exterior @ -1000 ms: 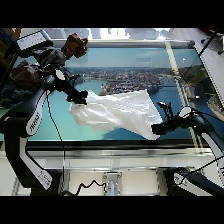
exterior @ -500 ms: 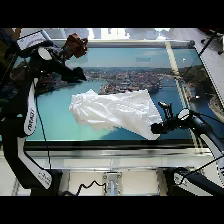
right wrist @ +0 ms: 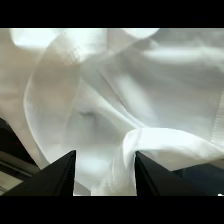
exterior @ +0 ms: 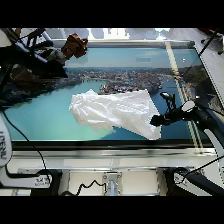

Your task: Fold the shirts.

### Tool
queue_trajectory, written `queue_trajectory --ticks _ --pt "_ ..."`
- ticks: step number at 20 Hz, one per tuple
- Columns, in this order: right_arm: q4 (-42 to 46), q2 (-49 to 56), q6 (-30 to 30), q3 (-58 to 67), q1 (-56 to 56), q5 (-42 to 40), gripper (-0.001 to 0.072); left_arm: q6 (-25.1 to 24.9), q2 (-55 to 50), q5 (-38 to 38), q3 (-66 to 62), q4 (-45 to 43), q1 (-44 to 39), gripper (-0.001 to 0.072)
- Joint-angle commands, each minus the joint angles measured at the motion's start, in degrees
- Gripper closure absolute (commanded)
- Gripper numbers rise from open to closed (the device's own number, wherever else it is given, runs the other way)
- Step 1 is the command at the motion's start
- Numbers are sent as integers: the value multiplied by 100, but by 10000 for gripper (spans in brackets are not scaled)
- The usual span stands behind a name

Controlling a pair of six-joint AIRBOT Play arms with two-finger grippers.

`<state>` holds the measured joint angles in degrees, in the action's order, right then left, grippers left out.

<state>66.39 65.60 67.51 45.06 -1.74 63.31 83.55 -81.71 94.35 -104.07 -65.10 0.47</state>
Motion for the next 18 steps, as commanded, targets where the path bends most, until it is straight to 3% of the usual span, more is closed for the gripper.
queue_trajectory --ticks 1,4,6,8,12,18 --pt "133 -70 22 525 -31 101 300 -2 1362 -144 2063 -560 107 265" --pt "105 -70 22 573 -365 302 300 365 2520 -1488 4964 -907 190 288" --pt "85 -70 20 570 -721 348 300 632 2833 -2625 6559 -343 354 289" --pt "-90 -68 7 570 -1099 345 300 509 2833 -3762 7626 754 546 289" --pt "-555 -68 -168 444 -1631 293 300 481 2662 -5327 8098 1683 564 291" --pt "-1161 -66 -608 -466 -1875 -17 289 22 1731 -6129 8015 2702 564 291"
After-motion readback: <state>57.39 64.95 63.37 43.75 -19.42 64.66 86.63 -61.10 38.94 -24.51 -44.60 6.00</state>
